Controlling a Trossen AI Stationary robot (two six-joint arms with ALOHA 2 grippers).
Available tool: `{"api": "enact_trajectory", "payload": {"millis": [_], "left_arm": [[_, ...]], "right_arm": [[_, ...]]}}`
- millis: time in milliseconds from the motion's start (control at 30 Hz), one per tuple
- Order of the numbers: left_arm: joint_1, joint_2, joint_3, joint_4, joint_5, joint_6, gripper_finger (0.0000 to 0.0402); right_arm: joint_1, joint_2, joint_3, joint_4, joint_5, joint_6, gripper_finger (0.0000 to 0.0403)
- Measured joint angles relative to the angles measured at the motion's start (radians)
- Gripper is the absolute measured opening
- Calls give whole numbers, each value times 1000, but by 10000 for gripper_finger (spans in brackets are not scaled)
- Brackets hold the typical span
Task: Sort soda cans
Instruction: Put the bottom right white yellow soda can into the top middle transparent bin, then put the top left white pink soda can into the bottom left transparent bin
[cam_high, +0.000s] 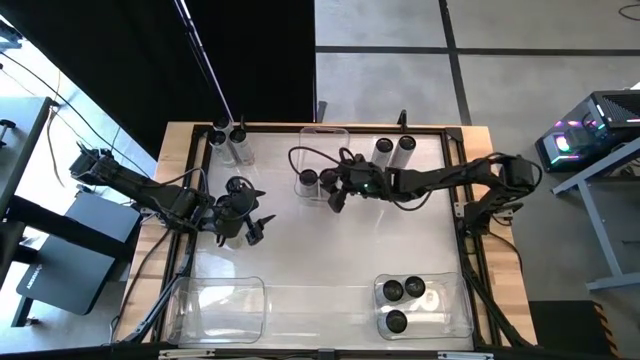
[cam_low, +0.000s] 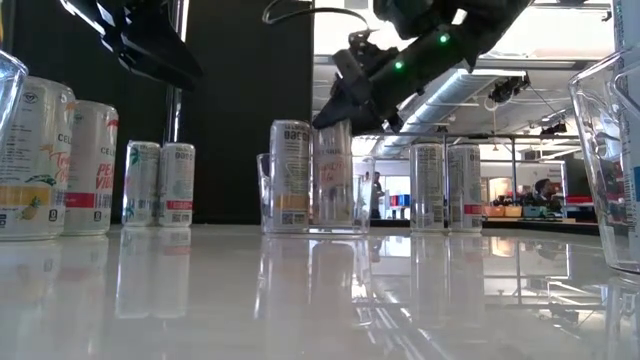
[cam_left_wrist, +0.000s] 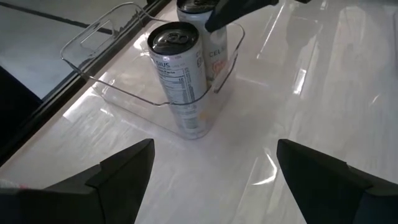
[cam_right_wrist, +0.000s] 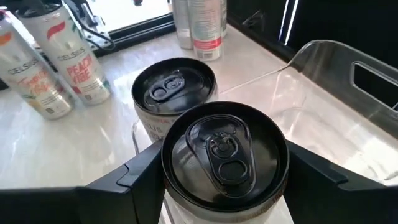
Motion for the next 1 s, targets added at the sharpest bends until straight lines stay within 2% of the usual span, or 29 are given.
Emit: {"api": "enact_trajectory", "payload": {"millis": [100, 300, 533, 1000], "left_arm": [[0, 0, 0, 0, 0, 0, 335], [0, 0, 0, 2, 0, -5, 335], [0, 0, 0, 3, 0, -8, 335], [0, -1, 0, 22, 1, 8, 335]], "right_arm": [[2, 0, 1, -22, -11, 6, 246], [2, -1, 1, -38, -35, 11, 293], [2, -38, 3, -37, -31, 2, 300], [2, -230, 2, -44, 62, -58, 302]]}}
